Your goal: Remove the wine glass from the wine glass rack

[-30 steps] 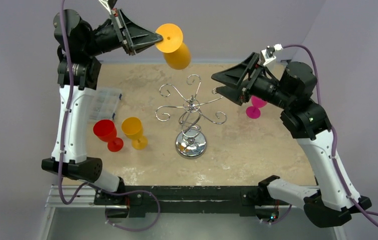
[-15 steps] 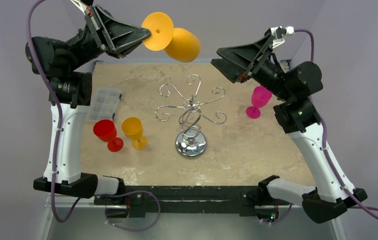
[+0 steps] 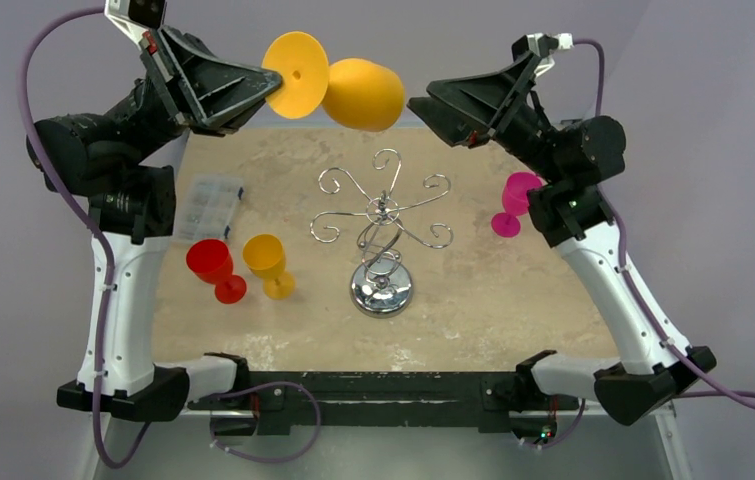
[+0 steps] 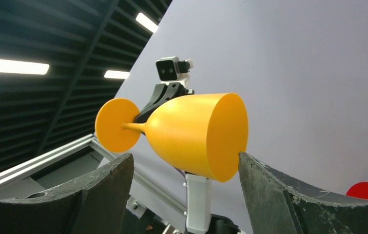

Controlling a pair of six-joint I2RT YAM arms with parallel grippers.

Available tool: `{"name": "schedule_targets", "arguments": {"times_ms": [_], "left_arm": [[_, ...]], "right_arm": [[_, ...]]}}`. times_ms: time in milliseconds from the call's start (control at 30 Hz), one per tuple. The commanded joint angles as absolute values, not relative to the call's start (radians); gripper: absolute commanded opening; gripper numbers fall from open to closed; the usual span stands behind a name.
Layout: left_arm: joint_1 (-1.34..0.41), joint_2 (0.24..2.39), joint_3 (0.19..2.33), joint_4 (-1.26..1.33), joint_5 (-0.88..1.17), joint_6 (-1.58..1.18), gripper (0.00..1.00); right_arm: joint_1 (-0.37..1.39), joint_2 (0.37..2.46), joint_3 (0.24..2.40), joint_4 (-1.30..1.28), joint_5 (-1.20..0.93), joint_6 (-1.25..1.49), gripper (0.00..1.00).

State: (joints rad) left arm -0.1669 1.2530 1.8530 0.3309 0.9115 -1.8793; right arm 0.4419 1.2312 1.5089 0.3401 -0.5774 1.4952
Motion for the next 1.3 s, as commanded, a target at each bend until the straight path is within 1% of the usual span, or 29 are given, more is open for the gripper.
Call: {"name": "schedule_targets", "arguments": {"times_ms": [0, 67, 267, 333, 500, 567, 800, 867, 967, 1200, 1267], "left_arm": [[-0.181, 1.237, 1.809, 0.411, 0.863, -1.95, 0.0], [-0.194, 1.237, 1.8, 0.42, 0.854, -1.949, 0.0], [-0.22, 1.235, 1.79, 0.444, 0.83, -1.946, 0.0], [-0.225, 1.231, 1.782, 0.458, 0.822, -1.948, 0.0], [-0.238, 1.223, 1.749, 0.486, 0.802, -1.959, 0.0], [-0.245, 1.224, 1.737, 0.5, 0.798, -1.962, 0.0], [-0.267, 1.224, 1.694, 0.55, 0.774, -1.984, 0.0], [-0.273, 1.226, 1.691, 0.551, 0.77, -1.986, 0.0], [-0.279, 1.229, 1.69, 0.559, 0.763, -1.988, 0.0], [-0.287, 1.236, 1.679, 0.572, 0.757, -1.987, 0.0], [-0.288, 1.238, 1.674, 0.575, 0.753, -1.988, 0.0]], "right_arm": [[0.438, 1.257, 1.56, 0.526, -0.643, 1.595, 0.76], [0.438, 1.27, 1.567, 0.552, -0.652, 1.618, 0.75], [0.439, 1.284, 1.602, 0.548, -0.672, 1.626, 0.74], [0.44, 1.288, 1.601, 0.575, -0.677, 1.648, 0.73], [0.441, 1.309, 1.594, 0.699, -0.701, 1.737, 0.61], [0.444, 1.316, 1.595, 0.733, -0.708, 1.759, 0.59], [0.46, 1.337, 1.63, 0.76, -0.724, 1.78, 0.48], [0.466, 1.344, 1.638, 0.776, -0.727, 1.791, 0.47], [0.469, 1.35, 1.642, 0.803, -0.722, 1.811, 0.43], [0.475, 1.352, 1.659, 0.798, -0.739, 1.817, 0.24], [0.479, 1.354, 1.664, 0.8, -0.741, 1.819, 0.22]]}}
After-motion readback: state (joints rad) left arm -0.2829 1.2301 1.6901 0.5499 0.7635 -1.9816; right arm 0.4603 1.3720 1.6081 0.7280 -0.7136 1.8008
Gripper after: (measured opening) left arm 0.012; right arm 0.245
